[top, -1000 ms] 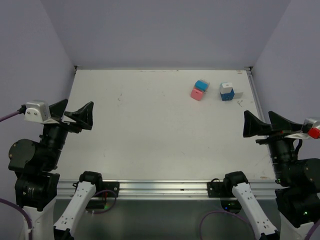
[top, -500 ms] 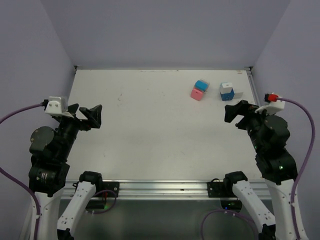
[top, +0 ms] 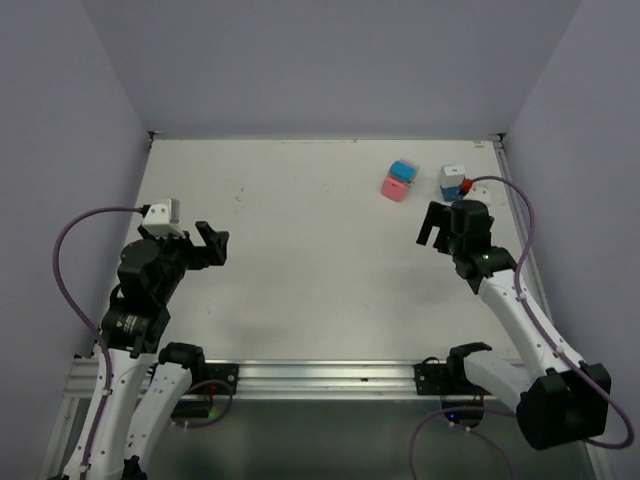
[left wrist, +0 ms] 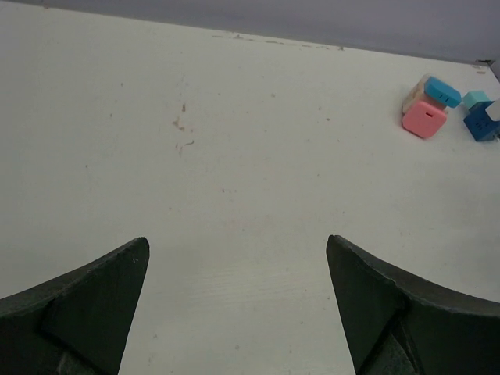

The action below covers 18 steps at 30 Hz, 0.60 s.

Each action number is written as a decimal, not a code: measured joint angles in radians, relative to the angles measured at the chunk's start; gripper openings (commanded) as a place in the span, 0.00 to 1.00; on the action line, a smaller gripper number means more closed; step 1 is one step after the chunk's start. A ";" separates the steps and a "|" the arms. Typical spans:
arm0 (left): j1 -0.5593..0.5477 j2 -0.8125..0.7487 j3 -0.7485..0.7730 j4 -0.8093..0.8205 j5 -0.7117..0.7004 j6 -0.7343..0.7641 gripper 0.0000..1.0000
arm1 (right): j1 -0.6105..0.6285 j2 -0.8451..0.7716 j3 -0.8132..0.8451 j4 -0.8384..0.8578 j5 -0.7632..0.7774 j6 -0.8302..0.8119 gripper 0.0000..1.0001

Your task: Pull the plug off the socket

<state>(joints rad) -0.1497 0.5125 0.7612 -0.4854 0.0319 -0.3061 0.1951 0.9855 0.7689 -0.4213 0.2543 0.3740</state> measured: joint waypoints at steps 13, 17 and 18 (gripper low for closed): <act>-0.055 -0.016 -0.119 0.081 -0.093 0.002 1.00 | -0.048 0.568 0.214 0.306 0.133 -0.223 0.99; -0.069 -0.020 -0.119 0.090 -0.118 0.003 1.00 | -0.095 0.662 0.315 0.366 0.137 -0.276 0.99; -0.073 -0.021 -0.119 0.091 -0.121 0.003 1.00 | -0.106 0.676 0.333 0.377 0.137 -0.287 0.99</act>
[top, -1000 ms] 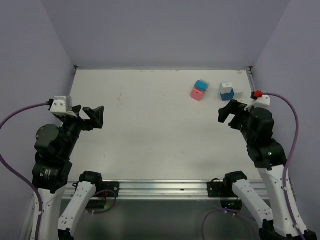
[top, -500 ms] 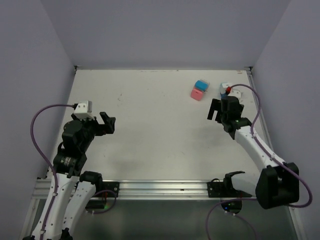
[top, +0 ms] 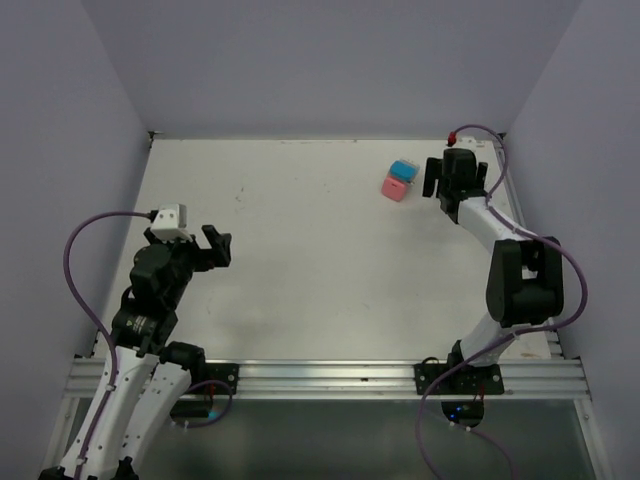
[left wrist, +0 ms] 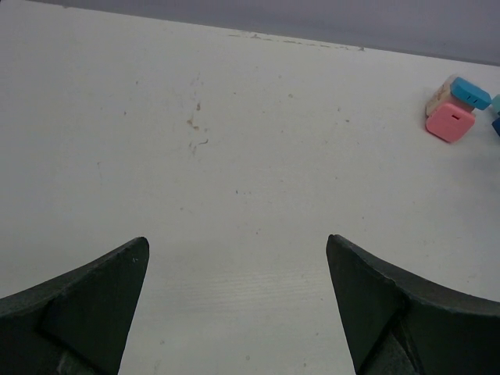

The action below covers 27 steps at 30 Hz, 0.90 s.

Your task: Pull the plug off the socket

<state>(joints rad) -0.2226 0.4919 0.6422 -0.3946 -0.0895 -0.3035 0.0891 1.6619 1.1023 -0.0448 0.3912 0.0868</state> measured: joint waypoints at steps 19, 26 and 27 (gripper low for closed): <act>-0.008 0.026 0.000 0.013 -0.016 0.000 1.00 | -0.082 0.285 0.303 -0.001 -0.117 -0.066 0.97; -0.008 0.034 0.000 0.013 -0.016 0.000 1.00 | -0.085 0.303 0.319 -0.003 -0.147 -0.070 0.81; -0.008 0.034 0.000 0.013 -0.016 0.000 1.00 | -0.085 0.303 0.319 -0.003 -0.146 -0.072 0.76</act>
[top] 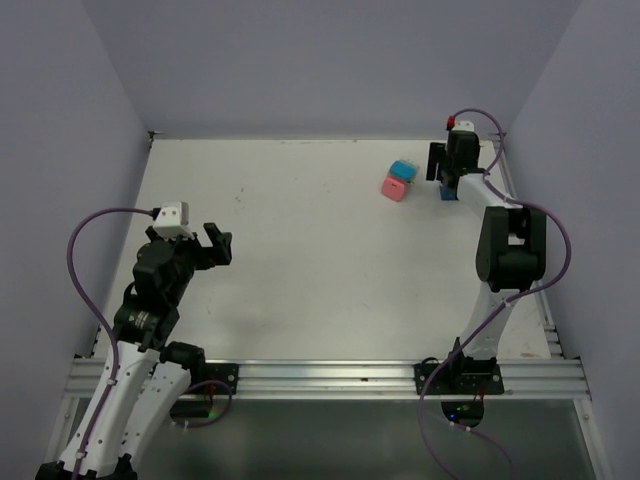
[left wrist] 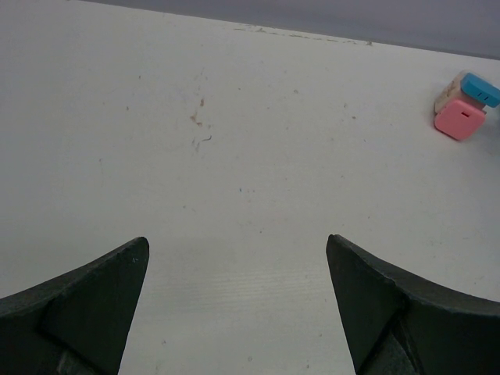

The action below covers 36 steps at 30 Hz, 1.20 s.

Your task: Pull the plug off the socket

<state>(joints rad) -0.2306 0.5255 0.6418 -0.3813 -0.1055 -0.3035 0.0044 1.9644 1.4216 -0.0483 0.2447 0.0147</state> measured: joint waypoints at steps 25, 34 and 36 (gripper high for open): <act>0.000 -0.013 0.000 -0.001 0.001 0.000 1.00 | 0.034 -0.433 -0.442 -0.061 -0.123 0.064 0.11; 0.000 0.012 0.000 -0.001 0.009 0.000 1.00 | 0.278 -0.733 -0.680 -0.109 -0.163 0.084 0.13; 0.000 0.019 0.000 -0.002 0.010 0.000 1.00 | 0.347 -0.777 -0.717 -0.100 -0.170 0.094 0.13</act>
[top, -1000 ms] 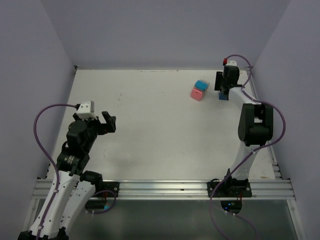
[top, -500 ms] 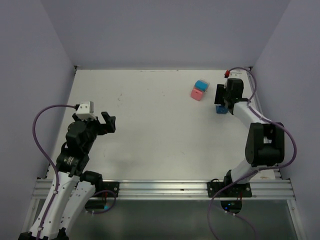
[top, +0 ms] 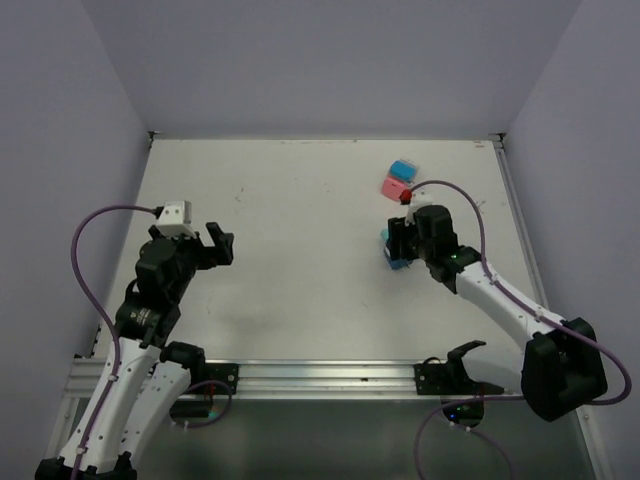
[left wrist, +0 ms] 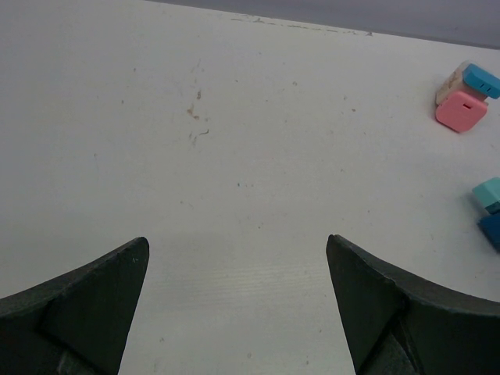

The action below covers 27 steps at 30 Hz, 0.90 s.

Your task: Pull the plug off the socket

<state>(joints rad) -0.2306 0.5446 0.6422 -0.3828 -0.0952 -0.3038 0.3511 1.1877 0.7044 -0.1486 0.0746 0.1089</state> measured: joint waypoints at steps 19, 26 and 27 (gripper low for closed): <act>0.000 0.047 0.000 0.000 0.031 0.000 1.00 | 0.524 0.268 0.127 0.203 -0.022 -0.013 0.36; 0.000 0.076 0.000 0.001 0.096 0.001 0.99 | 0.569 0.333 0.179 0.224 -0.024 -0.014 0.70; 0.000 0.083 0.000 0.001 0.102 0.001 1.00 | 0.571 0.338 0.184 0.224 -0.032 -0.013 0.74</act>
<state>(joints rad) -0.2302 0.6273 0.6418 -0.3817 0.0067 -0.3031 0.9222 1.5257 0.8886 0.0757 0.0429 0.0963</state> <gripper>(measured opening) 0.994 0.668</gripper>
